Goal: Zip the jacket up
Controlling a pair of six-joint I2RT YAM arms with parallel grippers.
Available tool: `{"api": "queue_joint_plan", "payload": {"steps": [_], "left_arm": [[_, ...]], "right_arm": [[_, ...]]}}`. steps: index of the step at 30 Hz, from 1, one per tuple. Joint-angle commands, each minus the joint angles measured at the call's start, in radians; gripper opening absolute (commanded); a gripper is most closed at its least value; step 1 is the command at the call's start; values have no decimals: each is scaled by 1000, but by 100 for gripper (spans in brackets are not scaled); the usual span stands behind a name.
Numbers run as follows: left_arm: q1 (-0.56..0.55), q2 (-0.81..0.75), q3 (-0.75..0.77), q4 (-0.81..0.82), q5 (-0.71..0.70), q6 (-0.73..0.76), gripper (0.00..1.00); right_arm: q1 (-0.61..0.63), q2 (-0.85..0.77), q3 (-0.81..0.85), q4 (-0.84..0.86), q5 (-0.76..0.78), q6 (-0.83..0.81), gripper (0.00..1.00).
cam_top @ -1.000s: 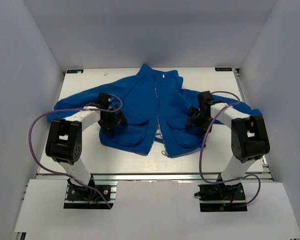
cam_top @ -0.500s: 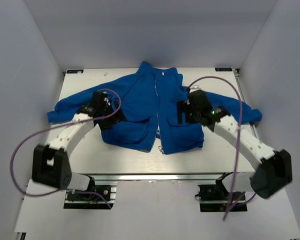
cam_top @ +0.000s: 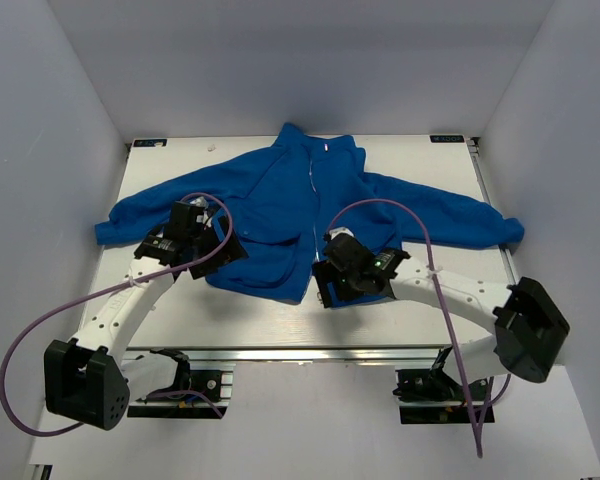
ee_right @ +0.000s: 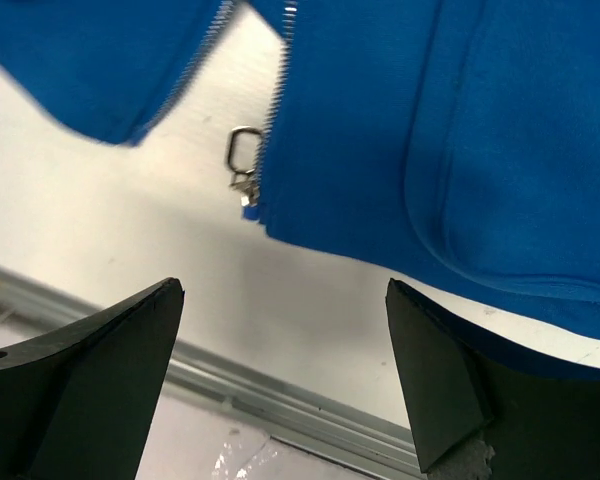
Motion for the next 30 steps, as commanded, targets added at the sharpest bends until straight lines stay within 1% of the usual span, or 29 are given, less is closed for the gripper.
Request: {"api": "queue_joint_plan", "payload": {"steps": [1, 7, 10, 13, 15, 18, 26, 30], "left_arm": [[1, -29, -13, -5, 2, 17, 98], [3, -38, -30, 2, 2, 22, 98], [1, -38, -36, 5, 7, 23, 98], [1, -37, -37, 10, 13, 23, 98], [3, -37, -39, 10, 11, 23, 98], [1, -35, -42, 10, 4, 25, 98], [1, -21, -47, 11, 5, 28, 98], [3, -18, -47, 10, -1, 28, 98]], "right_arm": [[3, 48, 7, 36, 82, 74, 87], [3, 131, -5, 37, 99, 93, 88], [4, 151, 0, 48, 90, 94, 88], [4, 157, 1, 65, 117, 113, 88], [4, 165, 1, 66, 156, 140, 85], [4, 191, 7, 72, 160, 133, 83], [4, 243, 4, 88, 150, 122, 81], [3, 277, 4, 86, 153, 127, 79]]}}
